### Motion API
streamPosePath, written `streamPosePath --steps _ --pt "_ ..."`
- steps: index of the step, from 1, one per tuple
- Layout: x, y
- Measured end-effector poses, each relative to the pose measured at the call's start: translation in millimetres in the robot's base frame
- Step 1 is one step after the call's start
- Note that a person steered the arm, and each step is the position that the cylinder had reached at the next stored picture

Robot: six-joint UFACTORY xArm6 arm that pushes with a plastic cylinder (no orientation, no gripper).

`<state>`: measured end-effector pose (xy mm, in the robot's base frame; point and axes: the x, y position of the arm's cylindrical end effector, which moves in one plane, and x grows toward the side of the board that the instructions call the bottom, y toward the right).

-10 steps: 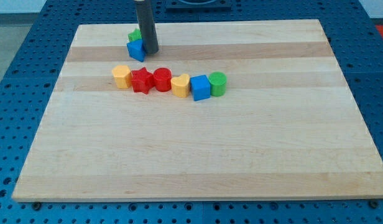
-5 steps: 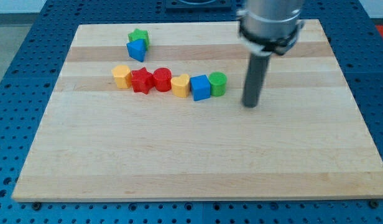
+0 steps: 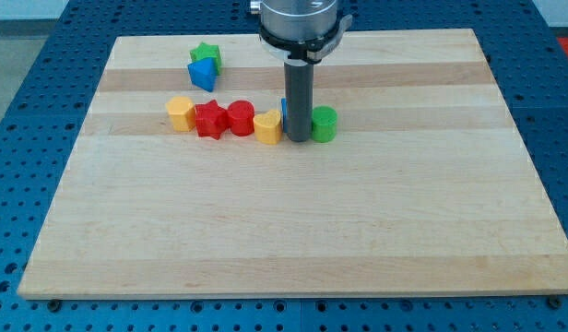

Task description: Move the blue cube towards right of green star

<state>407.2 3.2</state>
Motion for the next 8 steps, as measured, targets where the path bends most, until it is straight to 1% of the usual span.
streamPosePath --steps 3,4,5,6,7,8 --pt "-88 0" --pt "-91 14" --pt "-108 20" --pt "-129 13" --pt "-138 2" --pt "-126 34"
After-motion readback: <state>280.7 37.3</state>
